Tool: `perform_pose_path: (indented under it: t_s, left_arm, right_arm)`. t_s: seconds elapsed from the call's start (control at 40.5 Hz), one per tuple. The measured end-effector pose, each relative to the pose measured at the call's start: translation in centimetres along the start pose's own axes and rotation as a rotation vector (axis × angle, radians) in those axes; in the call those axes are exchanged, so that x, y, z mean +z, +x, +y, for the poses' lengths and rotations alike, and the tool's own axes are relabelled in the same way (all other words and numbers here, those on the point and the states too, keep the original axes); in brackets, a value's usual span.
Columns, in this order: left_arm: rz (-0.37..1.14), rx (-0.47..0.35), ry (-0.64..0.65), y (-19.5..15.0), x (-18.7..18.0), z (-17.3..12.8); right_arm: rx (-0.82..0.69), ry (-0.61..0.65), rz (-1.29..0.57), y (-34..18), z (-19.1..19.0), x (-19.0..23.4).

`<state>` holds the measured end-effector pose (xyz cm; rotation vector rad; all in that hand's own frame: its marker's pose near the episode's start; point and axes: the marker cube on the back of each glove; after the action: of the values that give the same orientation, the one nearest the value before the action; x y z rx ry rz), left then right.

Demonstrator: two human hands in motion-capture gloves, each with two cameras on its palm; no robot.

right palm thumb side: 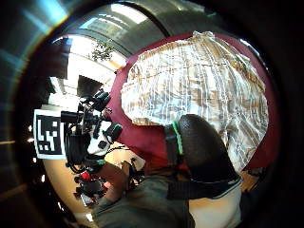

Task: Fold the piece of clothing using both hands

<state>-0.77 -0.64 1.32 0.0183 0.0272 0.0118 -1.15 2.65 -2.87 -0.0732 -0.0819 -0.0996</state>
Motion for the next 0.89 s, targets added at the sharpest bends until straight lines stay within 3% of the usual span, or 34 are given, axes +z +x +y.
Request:
perform_pose_path:
  t_s: [0.124,0.395,0.667,0.89]
  left_arm:
    - [-0.002,0.004,-0.001,-0.2,-0.6,0.9]
    - [0.019,0.020,0.076,-0.6,-1.2,2.5]
    - [0.010,0.003,0.005,-0.8,1.9,2.1]
    - [-0.070,0.033,-0.088,-0.7,7.6,-0.4]
  right_arm:
    - [0.006,0.030,0.005,1.4,-1.3,2.0]
    - [0.084,-0.019,0.048,5.7,0.3,3.6]
    - [0.158,-0.136,0.037,9.9,1.0,8.4]
    - [0.105,-0.298,-0.009,9.9,1.1,12.1]
